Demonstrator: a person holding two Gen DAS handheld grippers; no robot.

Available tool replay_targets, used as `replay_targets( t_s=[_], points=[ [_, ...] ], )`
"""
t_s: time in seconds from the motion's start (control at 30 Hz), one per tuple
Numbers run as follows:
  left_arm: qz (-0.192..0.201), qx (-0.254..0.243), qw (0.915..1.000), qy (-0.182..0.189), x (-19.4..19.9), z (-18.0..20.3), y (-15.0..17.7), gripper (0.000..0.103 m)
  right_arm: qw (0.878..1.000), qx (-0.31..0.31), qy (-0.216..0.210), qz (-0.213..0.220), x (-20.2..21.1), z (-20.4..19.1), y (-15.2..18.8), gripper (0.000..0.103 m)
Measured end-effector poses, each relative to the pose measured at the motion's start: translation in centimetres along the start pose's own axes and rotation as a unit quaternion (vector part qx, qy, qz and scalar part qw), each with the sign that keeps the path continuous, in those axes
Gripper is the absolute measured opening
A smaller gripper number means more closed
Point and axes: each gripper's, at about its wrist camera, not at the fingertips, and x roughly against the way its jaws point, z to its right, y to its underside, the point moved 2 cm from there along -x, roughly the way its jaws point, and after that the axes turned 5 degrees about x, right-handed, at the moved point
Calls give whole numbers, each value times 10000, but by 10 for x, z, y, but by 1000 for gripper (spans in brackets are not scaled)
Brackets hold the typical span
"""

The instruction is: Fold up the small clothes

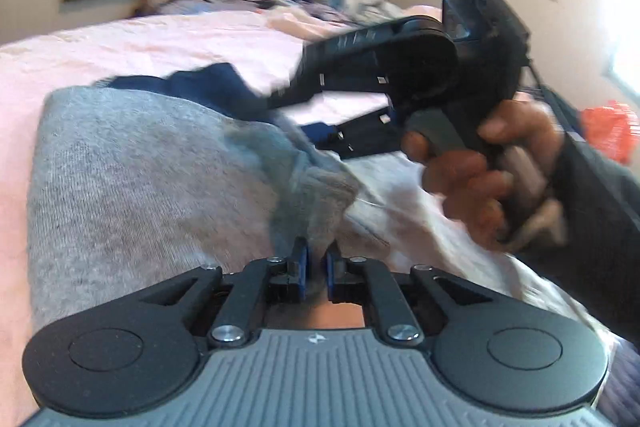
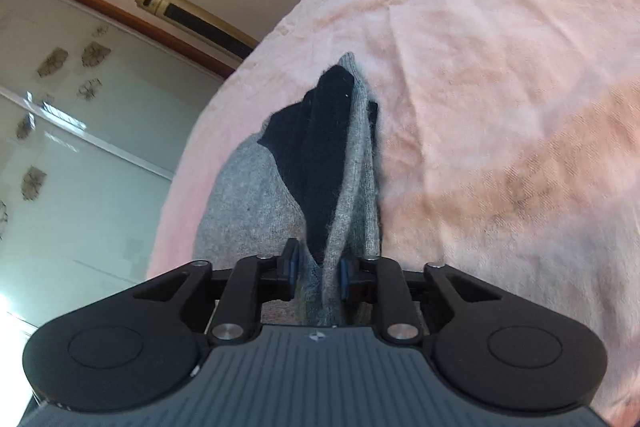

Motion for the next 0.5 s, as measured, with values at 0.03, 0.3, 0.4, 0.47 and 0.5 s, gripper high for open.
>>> replay_targets(
  t_s=[0.03, 0.3, 0.4, 0.47, 0.5],
  points=[
    [-50, -1, 9996, 283, 12, -6, 1, 17, 9998, 36, -83, 160, 7, -2, 0, 58],
    [752, 1814, 9801, 281, 86, -121, -7, 92, 9984, 30, 17, 559, 23, 10, -31, 82],
    [867, 3192, 9421, 559, 63, -180, -19, 92, 9994, 63, -25, 344, 0, 11, -45, 82],
    [734, 3808, 9188, 740, 34, -205, -27, 92, 9998, 115, 113, 147, -19, 9, -51, 82],
    [631, 3987, 9105, 894, 20, -212, -30, 92, 9998, 138, 155, 53, -28, 9, -53, 82]
  ],
)
